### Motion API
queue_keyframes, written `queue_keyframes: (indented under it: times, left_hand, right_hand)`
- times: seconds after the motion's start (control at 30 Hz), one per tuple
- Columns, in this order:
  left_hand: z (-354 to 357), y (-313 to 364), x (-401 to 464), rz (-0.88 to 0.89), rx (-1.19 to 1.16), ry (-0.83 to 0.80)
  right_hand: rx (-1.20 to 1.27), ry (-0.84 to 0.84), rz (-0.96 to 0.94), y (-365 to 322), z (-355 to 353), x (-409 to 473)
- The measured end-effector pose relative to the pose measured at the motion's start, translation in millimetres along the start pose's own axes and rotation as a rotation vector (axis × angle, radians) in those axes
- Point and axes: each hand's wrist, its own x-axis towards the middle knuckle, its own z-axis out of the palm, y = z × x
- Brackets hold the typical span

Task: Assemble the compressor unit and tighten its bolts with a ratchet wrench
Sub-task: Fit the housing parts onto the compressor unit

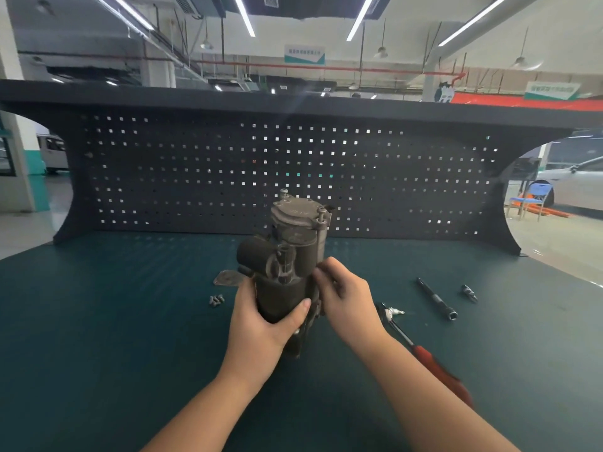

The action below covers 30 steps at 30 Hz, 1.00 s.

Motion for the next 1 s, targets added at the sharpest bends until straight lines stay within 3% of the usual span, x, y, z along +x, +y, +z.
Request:
queue_keyframes:
  times: [0.17,0.33,0.5,0.7,1.0]
  left_hand:
    - [2,2,-3,0.009,0.048,-0.007]
    - [14,2,-15,0.063,0.174,0.013]
    - [27,-1,-22,0.117,0.252,-0.003]
    - [37,0,-24,0.09,0.252,-0.025]
    - [25,2,-16,0.026,0.181,0.088]
  right_hand:
    - [-0.018,-0.005,0.066,3,-12,-1]
    - [0.252,0.288,0.183,-27,-35,17]
    - [0.468,0.205,0.423,-51,-47,24]
    - [0.561,0.312,0.397,-50,-40,12]
    - [0.822,0.264,0.373,-43,-25,26]
